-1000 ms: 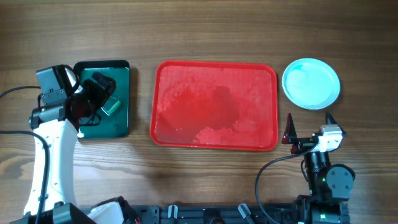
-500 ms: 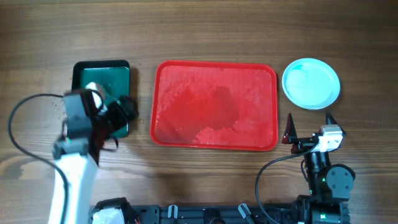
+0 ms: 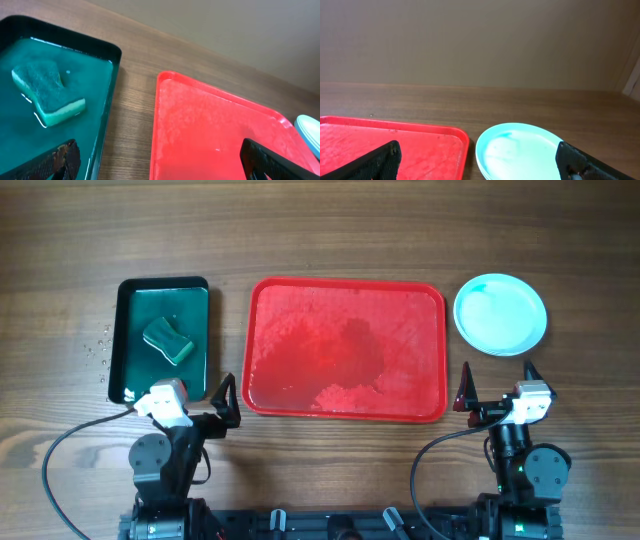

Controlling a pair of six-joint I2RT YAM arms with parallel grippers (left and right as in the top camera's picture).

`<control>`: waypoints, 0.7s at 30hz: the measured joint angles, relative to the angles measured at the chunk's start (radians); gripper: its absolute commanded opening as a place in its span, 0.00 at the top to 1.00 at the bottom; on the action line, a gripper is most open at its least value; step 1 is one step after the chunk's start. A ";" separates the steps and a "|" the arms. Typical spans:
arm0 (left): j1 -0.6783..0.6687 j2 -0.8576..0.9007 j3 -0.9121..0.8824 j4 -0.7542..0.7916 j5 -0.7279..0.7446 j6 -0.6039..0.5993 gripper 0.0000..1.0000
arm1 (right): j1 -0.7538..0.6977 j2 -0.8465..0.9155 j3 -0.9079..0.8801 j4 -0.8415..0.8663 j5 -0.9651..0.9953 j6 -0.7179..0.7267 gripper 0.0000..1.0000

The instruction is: Clean dirty plates on tray and stack at the side

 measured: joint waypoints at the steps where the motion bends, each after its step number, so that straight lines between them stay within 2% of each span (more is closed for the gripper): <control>1: 0.000 -0.014 -0.002 0.000 0.000 0.026 0.00 | 0.000 0.000 0.000 0.000 0.000 0.000 0.00; 9: 0.000 -0.119 -0.006 0.029 -0.001 0.222 0.00 | 0.000 0.000 0.000 0.000 0.000 0.000 0.00; 11: 0.000 -0.141 -0.035 0.128 -0.001 0.230 0.00 | 0.000 0.000 0.000 0.000 0.000 0.000 0.00; 13: 0.000 -0.141 -0.054 0.157 -0.001 0.233 0.00 | 0.000 0.000 0.000 0.000 0.000 0.000 0.00; 21: -0.010 -0.141 -0.058 0.126 -0.174 0.237 0.00 | 0.000 0.000 0.000 0.000 0.000 0.000 0.00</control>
